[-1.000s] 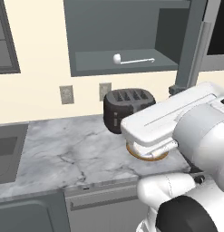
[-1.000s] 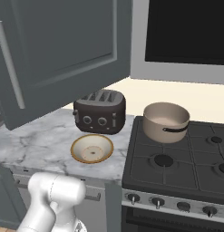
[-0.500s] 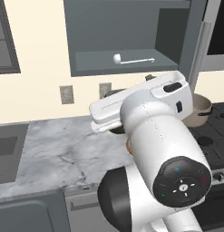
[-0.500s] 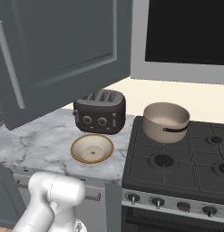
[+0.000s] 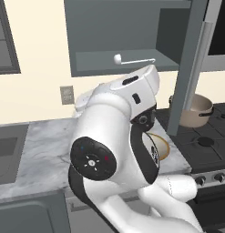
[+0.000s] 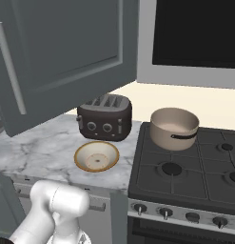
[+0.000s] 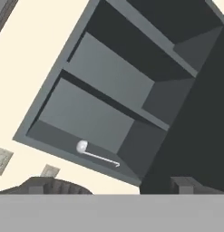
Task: Open the cabinet and move the ladle to the pot. Then close the cabinet.
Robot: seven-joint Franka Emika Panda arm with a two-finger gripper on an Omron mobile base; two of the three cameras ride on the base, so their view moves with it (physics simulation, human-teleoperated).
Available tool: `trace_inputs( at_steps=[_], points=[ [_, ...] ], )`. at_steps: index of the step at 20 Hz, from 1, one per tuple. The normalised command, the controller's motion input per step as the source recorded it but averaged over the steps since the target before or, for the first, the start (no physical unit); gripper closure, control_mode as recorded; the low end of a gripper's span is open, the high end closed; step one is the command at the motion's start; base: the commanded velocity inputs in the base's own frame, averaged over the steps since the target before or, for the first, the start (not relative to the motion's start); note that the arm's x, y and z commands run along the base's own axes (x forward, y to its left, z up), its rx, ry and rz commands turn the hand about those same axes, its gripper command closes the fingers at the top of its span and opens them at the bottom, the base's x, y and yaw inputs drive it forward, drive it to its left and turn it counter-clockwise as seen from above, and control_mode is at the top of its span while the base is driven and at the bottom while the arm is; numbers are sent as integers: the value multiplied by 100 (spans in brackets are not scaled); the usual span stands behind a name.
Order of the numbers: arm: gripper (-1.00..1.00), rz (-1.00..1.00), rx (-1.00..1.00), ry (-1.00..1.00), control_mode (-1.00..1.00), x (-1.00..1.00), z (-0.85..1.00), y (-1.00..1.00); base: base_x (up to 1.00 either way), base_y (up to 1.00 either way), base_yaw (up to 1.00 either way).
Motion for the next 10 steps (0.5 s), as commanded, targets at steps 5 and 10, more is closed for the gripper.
trace_inputs(
  at_steps=[5,10],
  points=[
    [-100,-26,-9,0,-100,9,-7,0,0,0,0],
    [-100,-21,-13,0,-100,9,-13,-9,0,0,0]
  ],
)
